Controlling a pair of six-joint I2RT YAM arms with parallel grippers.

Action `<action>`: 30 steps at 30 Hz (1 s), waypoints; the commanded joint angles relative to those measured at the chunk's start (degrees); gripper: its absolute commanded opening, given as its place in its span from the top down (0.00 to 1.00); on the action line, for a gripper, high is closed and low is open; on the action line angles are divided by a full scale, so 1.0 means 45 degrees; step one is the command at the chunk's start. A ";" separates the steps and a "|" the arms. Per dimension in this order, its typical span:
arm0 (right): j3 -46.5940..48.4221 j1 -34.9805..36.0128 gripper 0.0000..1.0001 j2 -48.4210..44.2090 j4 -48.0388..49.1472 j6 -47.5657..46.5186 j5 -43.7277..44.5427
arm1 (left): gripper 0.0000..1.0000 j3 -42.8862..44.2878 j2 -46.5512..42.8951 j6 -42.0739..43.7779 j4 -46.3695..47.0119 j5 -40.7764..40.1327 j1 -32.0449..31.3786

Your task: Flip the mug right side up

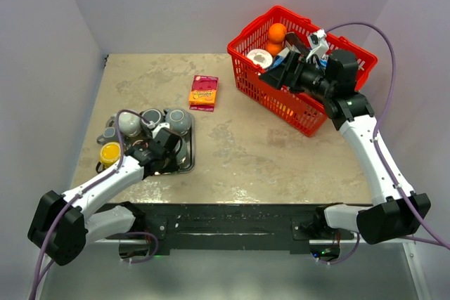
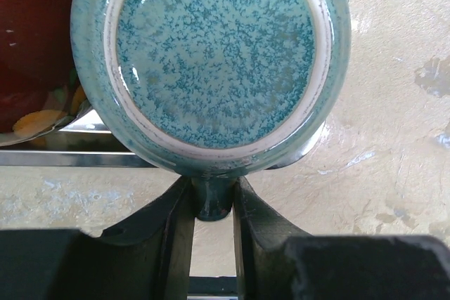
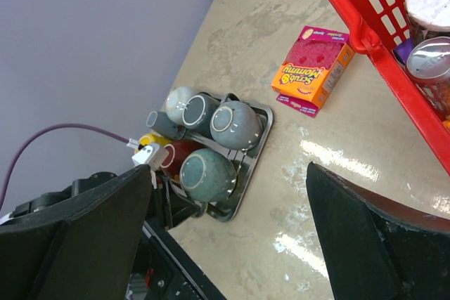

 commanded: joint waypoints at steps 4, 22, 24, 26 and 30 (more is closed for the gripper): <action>-0.0366 0.0066 0.05 -0.0581 0.0203 0.0051 0.0030 | 1.00 0.0972 -0.0445 0.0631 0.0457 0.0045 -0.0245; -0.2436 0.0065 0.05 -0.1968 0.2603 0.1495 -0.1355 | 1.00 0.4525 -0.1579 0.0124 0.1649 0.3755 -0.0362; -0.2768 0.0104 0.08 -0.1909 0.3287 0.2080 -0.1825 | 1.00 0.4780 -0.1403 0.0007 0.1960 0.3915 -0.0343; -0.3060 0.0299 0.09 -0.1929 0.3600 0.2432 -0.1962 | 1.00 0.5112 -0.1209 -0.0032 0.2293 0.4129 -0.0362; -0.3471 0.1040 0.06 -0.1890 0.4362 0.2921 -0.1691 | 1.00 0.5912 -0.0623 -0.0246 0.3345 0.4325 -0.0343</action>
